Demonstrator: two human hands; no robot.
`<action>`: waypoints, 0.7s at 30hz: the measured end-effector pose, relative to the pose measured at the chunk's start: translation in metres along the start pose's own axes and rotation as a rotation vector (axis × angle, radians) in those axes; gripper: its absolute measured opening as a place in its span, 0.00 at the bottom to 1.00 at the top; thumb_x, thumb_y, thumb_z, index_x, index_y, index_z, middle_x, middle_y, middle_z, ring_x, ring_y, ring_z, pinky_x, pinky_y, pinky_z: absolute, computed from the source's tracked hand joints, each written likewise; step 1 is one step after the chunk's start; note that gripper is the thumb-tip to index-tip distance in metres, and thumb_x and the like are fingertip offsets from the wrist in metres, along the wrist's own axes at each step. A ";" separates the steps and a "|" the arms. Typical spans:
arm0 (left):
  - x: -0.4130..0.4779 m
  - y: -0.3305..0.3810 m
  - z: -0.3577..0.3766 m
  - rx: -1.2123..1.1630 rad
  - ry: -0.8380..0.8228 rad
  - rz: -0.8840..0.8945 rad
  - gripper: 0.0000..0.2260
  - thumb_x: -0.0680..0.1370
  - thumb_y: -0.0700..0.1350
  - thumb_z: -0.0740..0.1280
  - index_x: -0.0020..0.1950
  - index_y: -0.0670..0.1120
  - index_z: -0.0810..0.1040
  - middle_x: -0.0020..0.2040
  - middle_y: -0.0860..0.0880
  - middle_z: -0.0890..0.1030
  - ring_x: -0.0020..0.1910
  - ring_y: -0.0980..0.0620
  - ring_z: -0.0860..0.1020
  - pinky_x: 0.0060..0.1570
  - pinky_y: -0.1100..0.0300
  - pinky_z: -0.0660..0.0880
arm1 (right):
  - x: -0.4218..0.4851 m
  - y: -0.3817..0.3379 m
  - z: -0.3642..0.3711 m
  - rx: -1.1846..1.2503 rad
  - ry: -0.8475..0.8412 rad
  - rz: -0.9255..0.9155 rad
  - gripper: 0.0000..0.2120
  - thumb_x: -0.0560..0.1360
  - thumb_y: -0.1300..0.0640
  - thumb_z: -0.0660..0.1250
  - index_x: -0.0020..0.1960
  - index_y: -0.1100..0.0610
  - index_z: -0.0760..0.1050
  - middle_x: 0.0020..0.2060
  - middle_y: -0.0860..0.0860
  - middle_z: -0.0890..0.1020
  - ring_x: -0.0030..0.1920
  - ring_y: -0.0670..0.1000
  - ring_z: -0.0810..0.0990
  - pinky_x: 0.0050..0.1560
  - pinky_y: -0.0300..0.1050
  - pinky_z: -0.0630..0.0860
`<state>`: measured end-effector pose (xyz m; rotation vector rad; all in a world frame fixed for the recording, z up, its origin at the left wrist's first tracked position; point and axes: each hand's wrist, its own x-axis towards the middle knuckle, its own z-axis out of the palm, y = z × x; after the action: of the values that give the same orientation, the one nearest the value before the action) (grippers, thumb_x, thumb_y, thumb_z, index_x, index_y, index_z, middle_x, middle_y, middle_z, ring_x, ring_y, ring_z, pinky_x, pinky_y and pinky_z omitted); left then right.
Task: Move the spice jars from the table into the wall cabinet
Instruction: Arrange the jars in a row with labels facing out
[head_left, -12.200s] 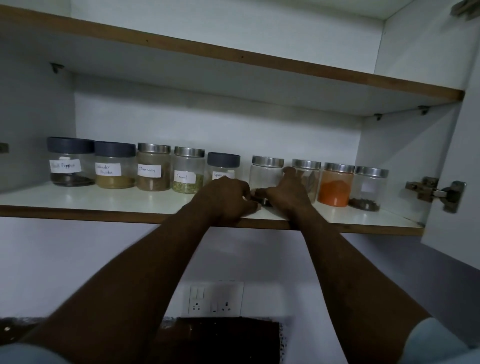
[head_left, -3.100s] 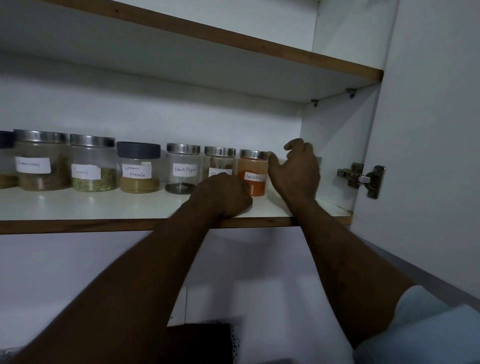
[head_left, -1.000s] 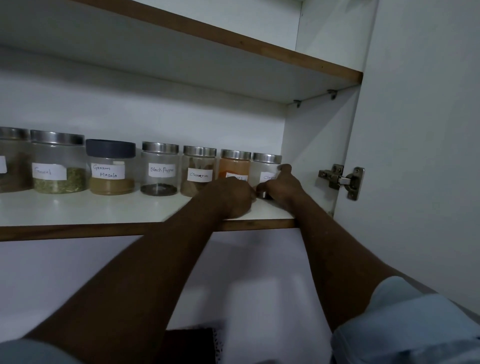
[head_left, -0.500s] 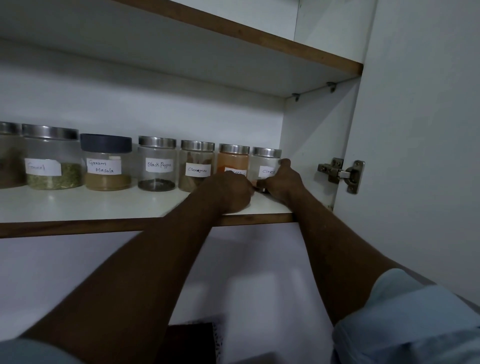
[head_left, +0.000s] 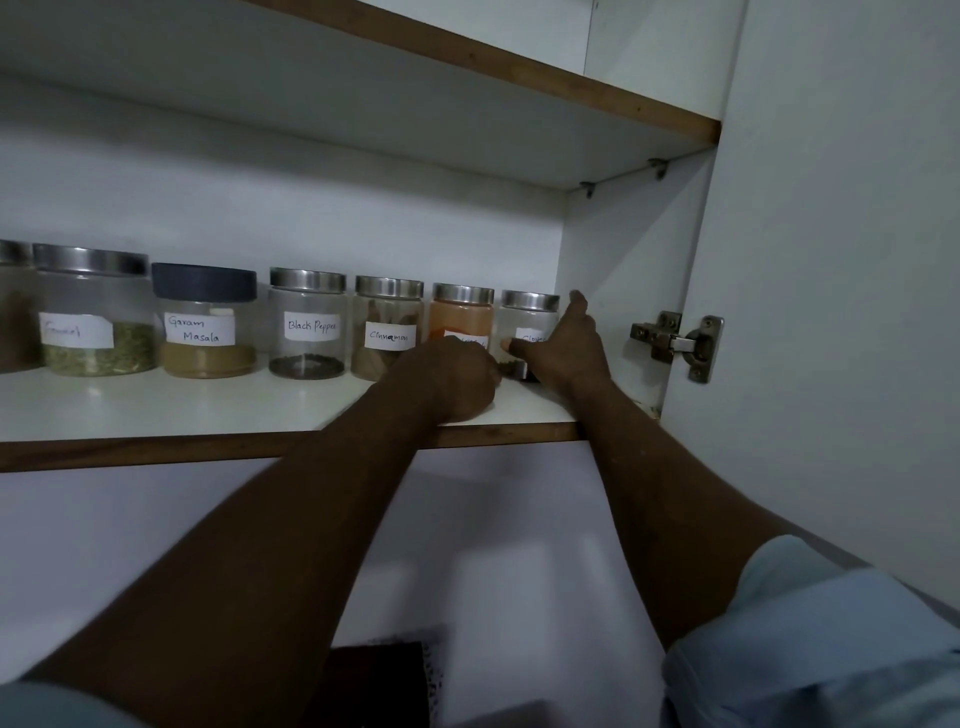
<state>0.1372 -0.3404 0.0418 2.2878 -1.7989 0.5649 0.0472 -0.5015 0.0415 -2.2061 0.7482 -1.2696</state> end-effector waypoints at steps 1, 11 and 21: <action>-0.001 0.000 0.000 0.000 0.008 -0.006 0.16 0.82 0.46 0.62 0.68 0.49 0.80 0.70 0.50 0.78 0.70 0.48 0.73 0.70 0.54 0.66 | -0.001 -0.002 -0.001 -0.025 0.023 -0.043 0.55 0.66 0.47 0.81 0.81 0.53 0.50 0.73 0.59 0.68 0.69 0.61 0.73 0.65 0.56 0.75; -0.010 0.009 -0.005 -0.059 0.133 -0.156 0.11 0.78 0.50 0.66 0.55 0.50 0.86 0.54 0.51 0.85 0.55 0.50 0.80 0.58 0.50 0.79 | -0.004 -0.009 -0.002 -0.425 -0.029 -0.235 0.45 0.70 0.47 0.78 0.80 0.47 0.57 0.79 0.54 0.58 0.69 0.63 0.71 0.63 0.62 0.76; -0.011 0.009 -0.006 -0.031 0.120 -0.159 0.12 0.79 0.49 0.65 0.56 0.49 0.86 0.56 0.50 0.85 0.57 0.50 0.79 0.59 0.50 0.77 | -0.005 -0.006 -0.002 -0.466 -0.104 -0.179 0.57 0.69 0.44 0.80 0.83 0.44 0.43 0.81 0.57 0.53 0.70 0.65 0.70 0.65 0.61 0.76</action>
<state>0.1250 -0.3304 0.0424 2.2967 -1.5447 0.6271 0.0450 -0.4938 0.0434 -2.7429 0.8922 -1.1354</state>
